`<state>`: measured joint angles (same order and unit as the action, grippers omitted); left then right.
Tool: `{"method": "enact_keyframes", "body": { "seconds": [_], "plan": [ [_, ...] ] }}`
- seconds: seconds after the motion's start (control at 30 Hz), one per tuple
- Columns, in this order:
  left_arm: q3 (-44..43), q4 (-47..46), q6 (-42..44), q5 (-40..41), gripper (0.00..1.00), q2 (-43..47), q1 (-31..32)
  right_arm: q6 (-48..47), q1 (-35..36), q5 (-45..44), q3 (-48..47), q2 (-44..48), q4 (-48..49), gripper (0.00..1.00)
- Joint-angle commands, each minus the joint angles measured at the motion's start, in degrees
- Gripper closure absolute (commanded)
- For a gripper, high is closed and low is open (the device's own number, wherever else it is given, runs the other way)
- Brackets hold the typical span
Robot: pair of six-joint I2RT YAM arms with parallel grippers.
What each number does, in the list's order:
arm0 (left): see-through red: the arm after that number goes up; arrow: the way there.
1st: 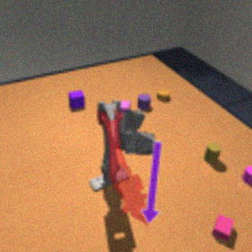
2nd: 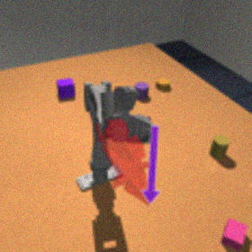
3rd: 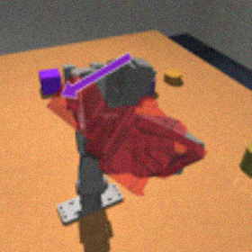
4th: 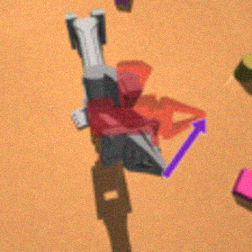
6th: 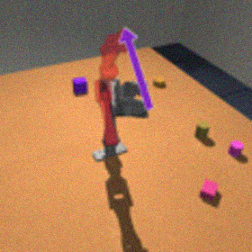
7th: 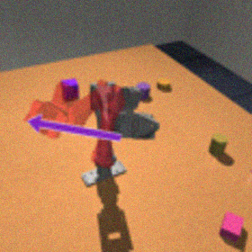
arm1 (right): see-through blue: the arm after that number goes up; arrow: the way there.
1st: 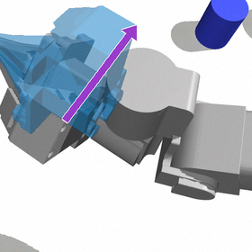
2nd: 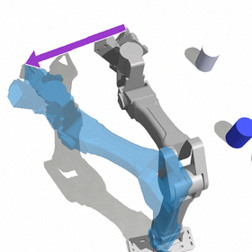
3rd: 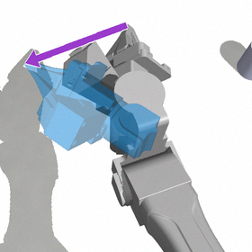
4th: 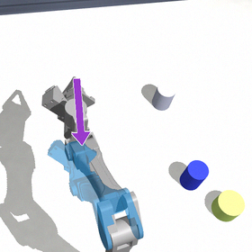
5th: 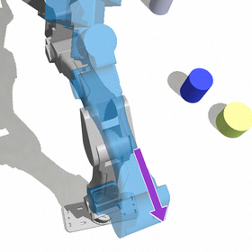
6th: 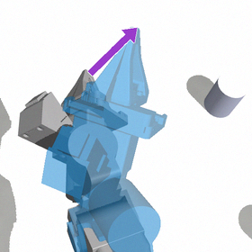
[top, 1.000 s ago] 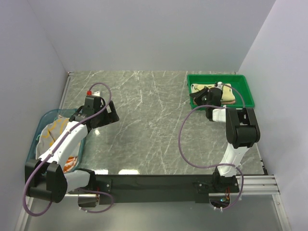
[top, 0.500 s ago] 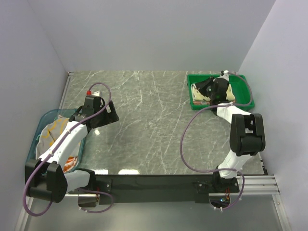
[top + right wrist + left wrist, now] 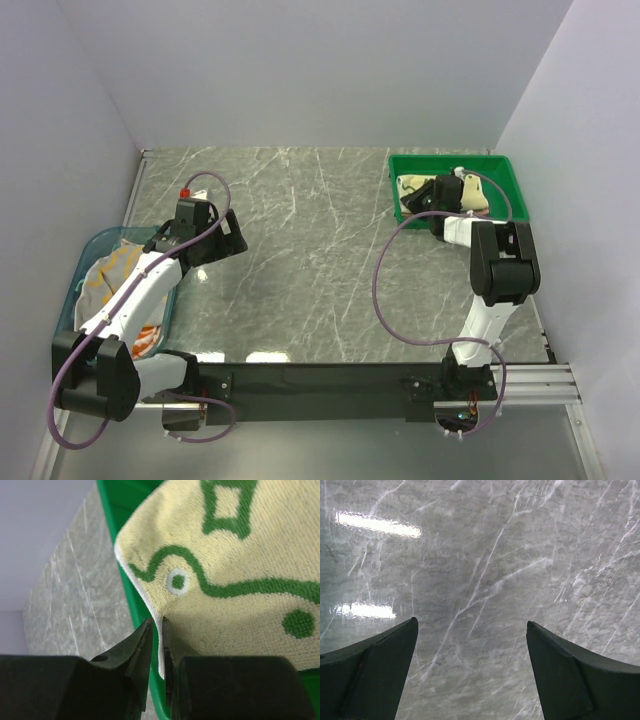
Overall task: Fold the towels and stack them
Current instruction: Neatly place the folded towel into the bin
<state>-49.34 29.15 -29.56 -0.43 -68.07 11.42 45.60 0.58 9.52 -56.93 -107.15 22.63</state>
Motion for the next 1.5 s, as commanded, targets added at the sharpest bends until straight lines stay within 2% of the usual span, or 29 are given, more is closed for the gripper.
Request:
{"method": "enact_keyframes", "body": {
  "seconds": [0.0,0.3,0.6,0.77,0.97,1.0,1.13,1.23,1.4,1.47],
  "plan": [
    [-0.49,-1.37,0.82,-1.07,0.05,0.31,-0.35,1.77,-0.32,-0.55,0.59,-0.6,-0.92,0.8],
    [-0.58,-1.28,0.65,-0.98,0.05,0.31,-0.35,2.12,-0.32,0.76,-0.29,-0.16,-1.54,0.8],
    [-0.58,-1.28,0.73,-1.24,0.05,0.13,-0.52,7.04,-0.32,-1.34,1.12,-1.21,-3.12,0.79],
    [-0.58,-1.28,0.82,-1.42,0.05,0.13,-0.61,5.55,-0.05,-1.7,-1.34,-1.13,-5.93,0.78],
    [-0.67,-1.37,0.73,-1.68,0.05,0.75,-0.78,3.0,-0.05,-1.34,-3.1,3.08,-6.28,0.65],
    [-0.67,-1.37,0.82,-1.77,0.05,0.84,-0.79,2.65,-0.05,-1.43,-3.36,3.87,-6.55,0.59],
    [-0.58,-1.46,0.82,-1.86,0.05,2.15,-0.96,-0.34,-0.23,-2.31,-5.38,9.93,-9.53,0.52],
    [-0.58,-1.46,0.73,-1.24,0.04,3.82,-1.31,-3.23,-0.32,-2.92,-6.61,15.02,-13.65,0.46],
    [-0.4,-1.64,0.56,-1.24,0.04,7.07,-2.63,-10.79,-0.32,-8.45,-7.76,25.04,-27.62,0.34],
    [-0.14,-1.64,0.47,-0.63,0.04,9.0,-2.98,-14.48,-0.32,-10.91,-6.54,31.46,-33.32,0.32]
  ]
}}
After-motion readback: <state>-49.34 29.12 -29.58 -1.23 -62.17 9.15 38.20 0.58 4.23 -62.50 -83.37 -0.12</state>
